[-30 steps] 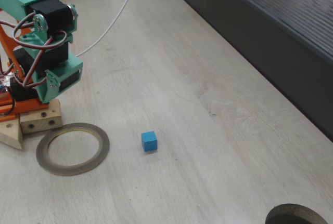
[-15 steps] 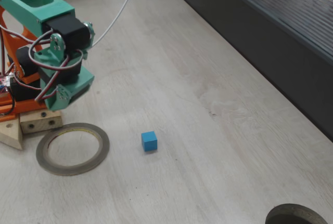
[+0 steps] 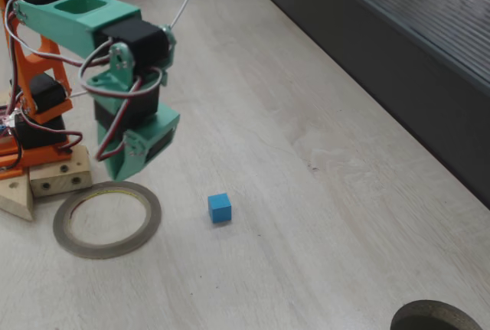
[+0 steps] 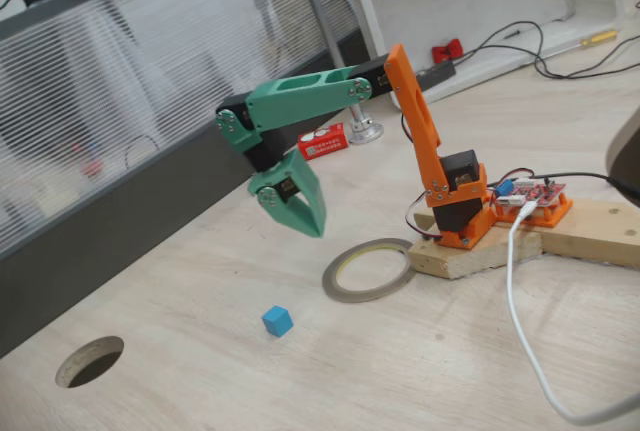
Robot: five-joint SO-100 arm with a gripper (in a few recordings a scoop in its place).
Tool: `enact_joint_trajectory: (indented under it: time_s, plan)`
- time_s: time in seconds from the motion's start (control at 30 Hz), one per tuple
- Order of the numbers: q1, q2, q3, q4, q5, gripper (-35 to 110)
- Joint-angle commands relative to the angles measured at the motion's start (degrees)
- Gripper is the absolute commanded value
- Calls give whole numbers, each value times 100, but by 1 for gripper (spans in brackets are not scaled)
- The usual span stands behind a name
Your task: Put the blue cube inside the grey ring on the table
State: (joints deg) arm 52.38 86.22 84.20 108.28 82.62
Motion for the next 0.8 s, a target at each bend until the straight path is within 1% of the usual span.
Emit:
enact_joint_trajectory:
  time_s: [0.0, 0.17, 0.3, 0.43, 0.57, 0.63, 0.77]
  plan:
    - [-396, -62, -167, 88, 88, 1]
    - [-668, -308, -185, 79, 88, 1]
    - [-809, -334, -545, 79, 88, 1]
    - [-844, -343, -905, 79, 88, 1]
    - [-853, -343, -914, 35, 88, 1]
    - [-853, -343, -914, -264, 88, 1]
    - [-853, -343, -861, -1239, 88, 1]
